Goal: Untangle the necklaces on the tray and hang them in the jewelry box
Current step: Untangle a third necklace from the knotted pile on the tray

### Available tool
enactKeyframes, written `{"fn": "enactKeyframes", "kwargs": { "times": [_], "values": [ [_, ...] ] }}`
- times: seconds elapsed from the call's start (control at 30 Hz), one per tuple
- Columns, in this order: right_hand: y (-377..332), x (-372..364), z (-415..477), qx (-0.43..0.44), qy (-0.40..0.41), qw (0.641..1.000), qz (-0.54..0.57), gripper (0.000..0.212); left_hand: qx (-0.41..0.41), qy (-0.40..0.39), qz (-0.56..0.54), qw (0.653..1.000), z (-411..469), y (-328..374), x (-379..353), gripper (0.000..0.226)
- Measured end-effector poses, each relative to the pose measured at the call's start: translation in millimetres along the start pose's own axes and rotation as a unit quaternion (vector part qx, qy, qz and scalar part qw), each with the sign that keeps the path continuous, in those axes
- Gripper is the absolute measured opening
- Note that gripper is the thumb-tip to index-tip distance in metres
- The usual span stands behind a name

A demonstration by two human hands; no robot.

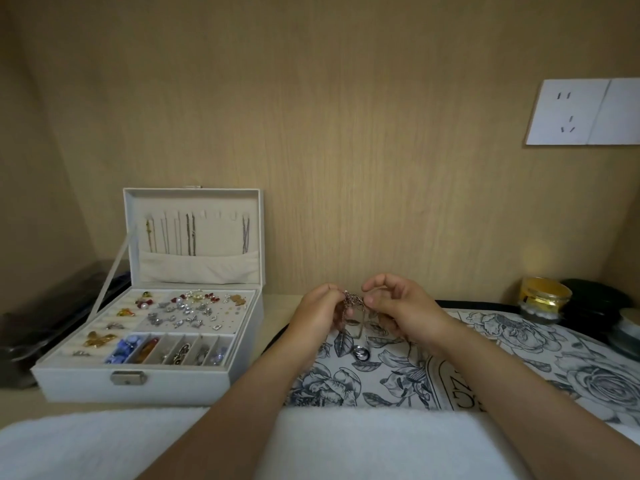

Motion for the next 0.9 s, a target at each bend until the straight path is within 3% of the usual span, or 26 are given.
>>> {"fn": "enactKeyframes", "kwargs": {
  "times": [0.3, 0.43, 0.53, 0.67, 0.9],
  "values": [
    [-6.7, -2.1, -3.1, 0.078, 0.008, 0.99, -0.116, 0.011, 0.018, -0.049, -0.016, 0.999, 2.6, -4.2, -1.7, 0.019],
    [-5.1, -0.6, -3.9, 0.031, 0.019, 0.998, -0.052, 0.012, -0.008, -0.022, -0.001, 1.0, 2.4, -2.5, 3.8, 0.007],
    [-3.6, 2.0, -4.8, -0.008, 0.011, 1.0, -0.024, 0.01, -0.069, 0.003, 0.013, 0.998, 1.7, 0.9, 7.4, 0.015],
    [0.0, 3.3, -3.3, -0.048, 0.005, 0.999, 0.017, 0.011, -0.112, 0.036, 0.028, 0.993, 0.5, 3.2, 7.7, 0.008],
    [-0.1, 3.5, -2.8, -0.017, 0.02, 0.999, -0.033, 0.023, -0.098, 0.031, 0.037, 0.994, -3.9, -0.9, -1.2, 0.008]
  ]
}}
Point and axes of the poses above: each hand's wrist, its own z-axis towards the middle knuckle, its own x-axis out of the back of the hand, y = z × x, the point moved 6 cm from there along z, towards the middle knuckle, and after that the axes turned 13 degrees about y, right-handed, at the moved point
